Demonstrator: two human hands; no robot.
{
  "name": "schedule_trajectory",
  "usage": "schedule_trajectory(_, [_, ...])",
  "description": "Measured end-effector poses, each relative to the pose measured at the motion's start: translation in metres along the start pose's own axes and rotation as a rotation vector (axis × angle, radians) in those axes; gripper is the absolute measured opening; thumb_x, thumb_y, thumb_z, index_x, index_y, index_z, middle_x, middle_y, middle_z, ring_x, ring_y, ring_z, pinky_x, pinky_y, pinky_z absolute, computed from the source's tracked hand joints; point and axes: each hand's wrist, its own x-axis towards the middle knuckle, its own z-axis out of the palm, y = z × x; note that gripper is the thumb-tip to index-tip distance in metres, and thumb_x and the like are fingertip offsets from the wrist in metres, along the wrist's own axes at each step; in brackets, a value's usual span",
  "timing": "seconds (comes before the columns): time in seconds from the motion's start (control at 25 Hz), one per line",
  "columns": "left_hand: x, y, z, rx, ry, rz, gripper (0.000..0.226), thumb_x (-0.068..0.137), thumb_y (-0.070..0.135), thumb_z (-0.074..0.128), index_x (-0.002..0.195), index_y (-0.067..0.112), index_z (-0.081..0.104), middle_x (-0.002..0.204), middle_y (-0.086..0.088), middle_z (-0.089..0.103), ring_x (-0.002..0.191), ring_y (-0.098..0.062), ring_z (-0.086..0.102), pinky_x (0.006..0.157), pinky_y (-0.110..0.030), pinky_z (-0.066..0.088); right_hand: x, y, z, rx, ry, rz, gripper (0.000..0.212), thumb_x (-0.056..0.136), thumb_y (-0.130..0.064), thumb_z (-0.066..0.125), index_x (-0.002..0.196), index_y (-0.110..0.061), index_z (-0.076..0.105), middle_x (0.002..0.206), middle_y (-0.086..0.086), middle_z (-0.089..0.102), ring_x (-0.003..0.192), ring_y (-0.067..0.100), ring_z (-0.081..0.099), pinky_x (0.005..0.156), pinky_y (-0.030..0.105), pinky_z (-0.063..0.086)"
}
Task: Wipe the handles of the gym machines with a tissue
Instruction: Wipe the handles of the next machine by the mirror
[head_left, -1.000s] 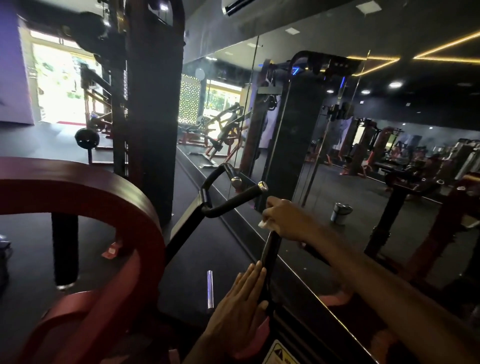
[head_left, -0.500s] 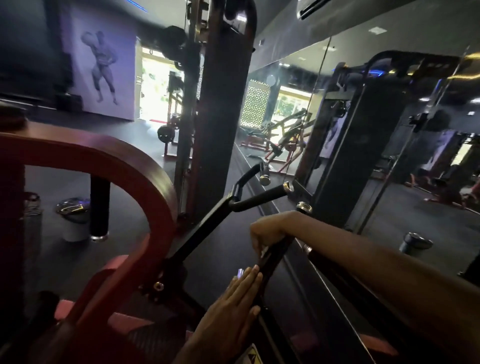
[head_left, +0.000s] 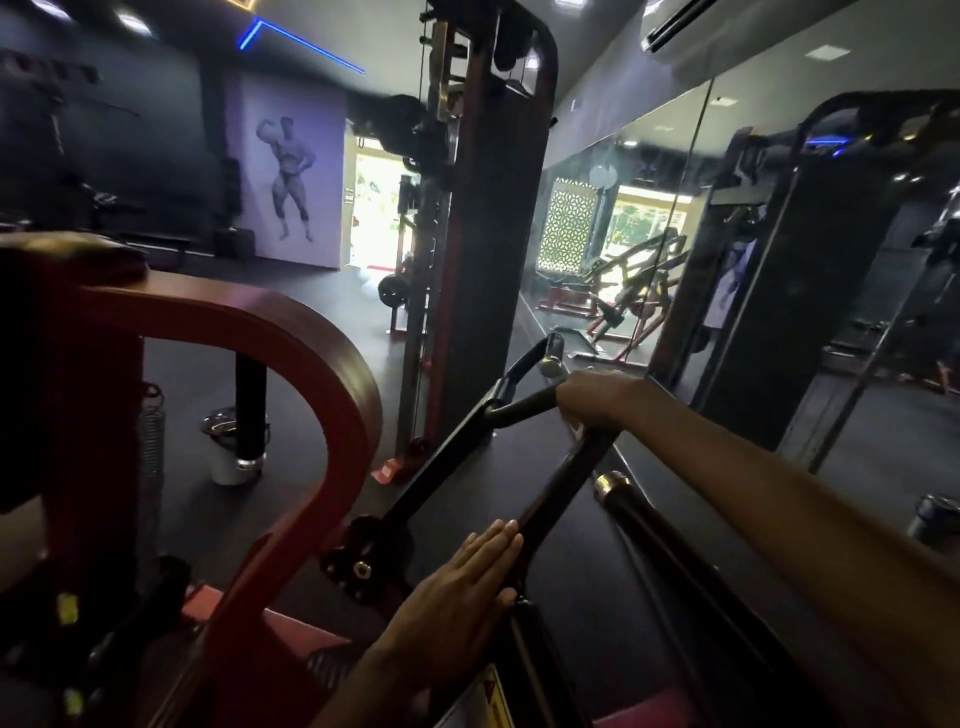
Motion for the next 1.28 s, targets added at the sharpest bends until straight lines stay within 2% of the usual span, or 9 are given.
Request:
schedule_trajectory(0.2, [0.005, 0.000, -0.014, -0.111, -0.003, -0.152, 0.061, 0.095, 0.047, 0.021, 0.145, 0.014, 0.029, 0.151, 0.011, 0.016, 0.142, 0.004, 0.001, 0.119, -0.022, 0.008, -0.006, -0.001, 0.006, 0.167, 0.205, -0.087, 0.021, 0.086, -0.013, 0.064, 0.105, -0.011, 0.070, 0.107, 0.007, 0.063, 0.100, 0.019, 0.058, 0.083, 0.026, 0.043])
schedule_trajectory(0.4, [-0.022, -0.033, -0.063, -0.012, 0.131, -0.260, 0.050, 0.097, 0.037, 0.036, 0.142, 0.015, 0.040, 0.148, 0.007, 0.032, 0.140, -0.005, 0.023, 0.115, -0.025, 0.026, 0.004, -0.058, -0.008, 0.438, 0.392, -0.256, 0.022, 0.084, -0.027, 0.068, 0.096, -0.009, 0.073, 0.095, 0.004, 0.067, 0.082, 0.011, 0.058, 0.070, 0.014, 0.039])
schedule_trajectory(0.52, [-0.055, -0.063, -0.112, 0.163, 0.201, -0.262, 0.046, 0.095, 0.034, 0.039, 0.135, 0.012, 0.047, 0.141, -0.004, 0.047, 0.133, -0.016, 0.039, 0.108, -0.036, 0.039, 0.015, -0.115, -0.032, 0.513, 0.511, -0.381, 0.023, 0.085, -0.026, 0.066, 0.095, -0.007, 0.074, 0.093, 0.006, 0.067, 0.082, 0.015, 0.061, 0.074, 0.022, 0.045])
schedule_trajectory(0.68, [-0.088, -0.116, -0.172, 0.227, 0.227, -0.366, 0.050, 0.093, 0.034, 0.038, 0.134, 0.007, 0.048, 0.142, -0.007, 0.045, 0.135, -0.016, 0.033, 0.109, -0.038, 0.036, 0.033, -0.195, -0.057, 0.395, 0.736, -0.393, 0.021, 0.089, -0.028, 0.058, 0.099, -0.016, 0.071, 0.098, 0.002, 0.067, 0.089, 0.022, 0.065, 0.079, 0.037, 0.053])
schedule_trajectory(0.76, [-0.093, -0.141, -0.203, 0.248, 0.258, -0.410, 0.048, 0.094, 0.031, 0.040, 0.134, 0.008, 0.048, 0.142, -0.002, 0.042, 0.135, -0.014, 0.031, 0.110, -0.041, 0.035, 0.045, -0.232, -0.059, 0.281, 0.889, -0.378, 0.014, 0.085, -0.021, 0.062, 0.097, -0.018, 0.068, 0.090, 0.000, 0.066, 0.080, 0.023, 0.066, 0.065, 0.034, 0.053])
schedule_trajectory(0.88, [-0.093, -0.179, -0.245, 0.322, 0.198, -0.341, 0.063, 0.087, 0.037, 0.030, 0.137, 0.000, 0.042, 0.146, -0.014, 0.039, 0.139, -0.024, 0.027, 0.112, -0.046, 0.031, 0.065, -0.279, -0.056, 0.222, 1.012, -0.344, 0.019, 0.071, -0.013, 0.077, 0.085, -0.021, 0.066, 0.072, 0.000, 0.059, 0.059, 0.021, 0.063, 0.044, 0.027, 0.048])
schedule_trajectory(0.96, [-0.084, -0.205, -0.267, 0.401, 0.161, -0.293, 0.068, 0.085, 0.037, 0.026, 0.141, -0.001, 0.035, 0.150, -0.016, 0.030, 0.141, -0.027, 0.016, 0.115, -0.043, 0.018, 0.078, -0.301, -0.051, 0.206, 1.047, -0.274, 0.025, 0.068, -0.011, 0.082, 0.087, -0.018, 0.068, 0.074, 0.001, 0.062, 0.062, 0.018, 0.064, 0.044, 0.026, 0.051])
schedule_trajectory(1.12, [-0.050, -0.242, -0.298, 0.571, 0.192, -0.176, 0.058, 0.092, 0.032, 0.032, 0.142, 0.002, 0.033, 0.151, -0.016, 0.028, 0.140, -0.028, 0.015, 0.111, -0.050, 0.014, 0.103, -0.325, -0.049, 0.226, 1.145, -0.176, 0.038, 0.065, -0.006, 0.081, 0.101, -0.007, 0.070, 0.093, 0.009, 0.069, 0.076, 0.022, 0.069, 0.053, 0.029, 0.059])
schedule_trajectory(1.28, [-0.028, -0.264, -0.301, 0.590, 0.202, -0.103, 0.056, 0.094, 0.031, 0.033, 0.144, 0.007, 0.031, 0.150, -0.014, 0.034, 0.141, -0.030, 0.022, 0.113, -0.048, 0.012, 0.129, -0.333, -0.053, 0.035, 1.299, -0.159, 0.022, 0.081, -0.008, 0.060, 0.100, -0.002, 0.070, 0.093, 0.010, 0.069, 0.070, 0.025, 0.067, 0.049, 0.031, 0.055])
